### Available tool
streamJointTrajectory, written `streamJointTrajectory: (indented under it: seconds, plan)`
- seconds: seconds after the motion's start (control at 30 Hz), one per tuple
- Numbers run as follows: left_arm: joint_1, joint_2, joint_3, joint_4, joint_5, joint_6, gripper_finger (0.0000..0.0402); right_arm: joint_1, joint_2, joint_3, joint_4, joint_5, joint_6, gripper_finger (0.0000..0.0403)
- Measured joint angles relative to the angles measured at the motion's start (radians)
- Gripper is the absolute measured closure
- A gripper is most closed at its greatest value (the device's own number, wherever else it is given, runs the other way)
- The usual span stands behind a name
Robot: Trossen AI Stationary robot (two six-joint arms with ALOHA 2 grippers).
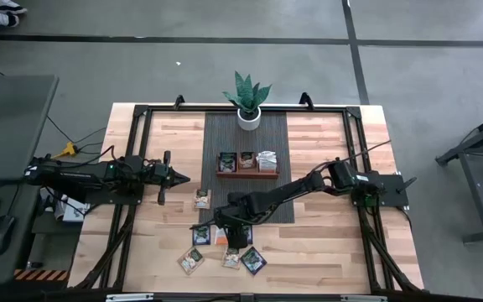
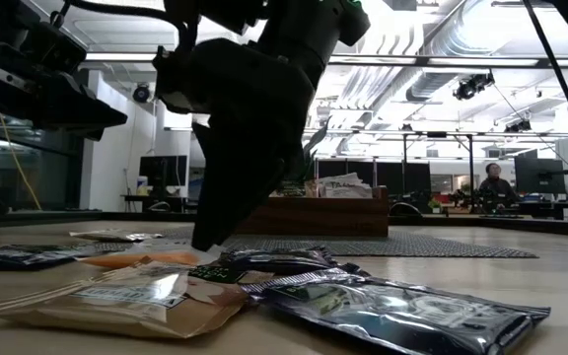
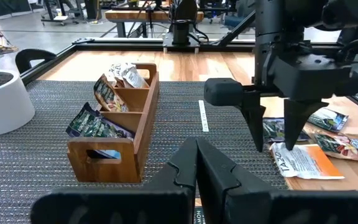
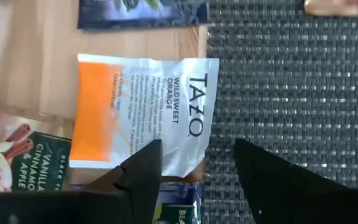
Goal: Pick & Place Tea
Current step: Put the white tea bag into the right section of the wooden organizer
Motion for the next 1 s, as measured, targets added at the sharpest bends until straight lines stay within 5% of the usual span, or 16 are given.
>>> streamJointTrajectory:
  seconds: [0.4, 0.8, 1.0]
  plan:
    - [0.000, 0.000, 0.000, 0.000, 0.000, 0.000, 0.0401, 0.004, 0.005, -0.001, -0.002, 0.053, 0.017, 0.0263]
    - [0.000, 0.000, 0.000, 0.000, 0.000, 0.000, 0.0401, 0.005, 0.005, 0.000, -0.003, 0.013, -0.015, 0.0395]
    - [0.000, 0.000, 0.000, 0.000, 0.000, 0.000, 0.0401, 0.020, -0.028, 0.008, -0.013, 0.016, -0.061, 0.0399]
